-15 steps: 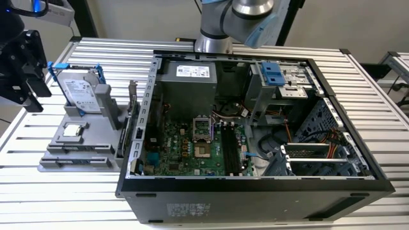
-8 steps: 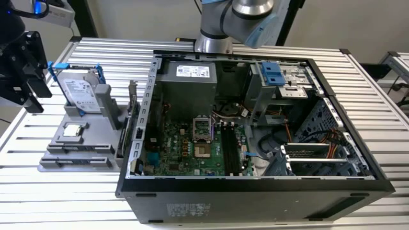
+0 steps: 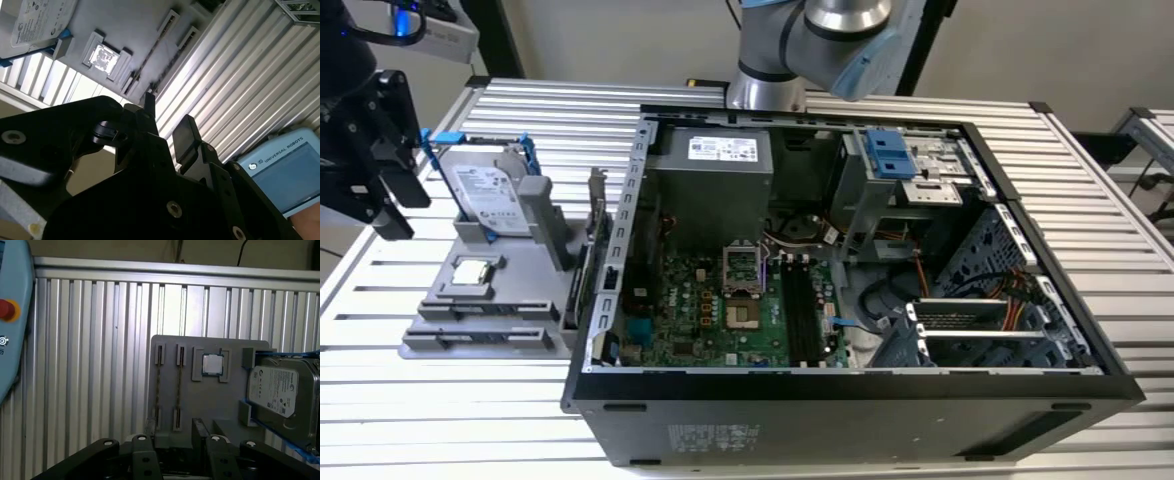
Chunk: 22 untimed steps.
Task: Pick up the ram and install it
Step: 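Pick up the ram and move it above insertion slot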
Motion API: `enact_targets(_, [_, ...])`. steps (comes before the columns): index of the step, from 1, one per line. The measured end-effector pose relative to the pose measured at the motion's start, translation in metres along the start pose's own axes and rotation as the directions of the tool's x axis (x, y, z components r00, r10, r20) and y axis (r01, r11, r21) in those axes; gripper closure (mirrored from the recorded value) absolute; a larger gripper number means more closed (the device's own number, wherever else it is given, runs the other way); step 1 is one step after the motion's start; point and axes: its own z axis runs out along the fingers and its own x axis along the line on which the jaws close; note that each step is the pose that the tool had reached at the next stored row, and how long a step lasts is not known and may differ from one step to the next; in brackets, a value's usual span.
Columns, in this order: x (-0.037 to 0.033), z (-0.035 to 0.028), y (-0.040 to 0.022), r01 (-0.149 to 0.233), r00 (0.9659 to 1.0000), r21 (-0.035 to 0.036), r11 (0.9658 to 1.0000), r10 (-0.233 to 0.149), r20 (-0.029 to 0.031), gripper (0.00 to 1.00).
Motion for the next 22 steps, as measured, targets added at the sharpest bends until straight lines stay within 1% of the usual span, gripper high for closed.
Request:
enact_targets(4, [0.0000, 0.0033, -0.0001, -0.003, 1.0000, -0.0002, 1.0000, 0.003, -0.0001, 0.00])
enact_targets(17, [-0.0001, 0.0102, -0.0002, -0.020, 0.9998, -0.0001, 0.9998, 0.020, 0.0001, 0.00])
enact_targets(22, [-0.0001, 0.0140, -0.0002, -0.024, 0.9997, -0.0001, 0.9997, 0.024, 0.0001, 0.00])
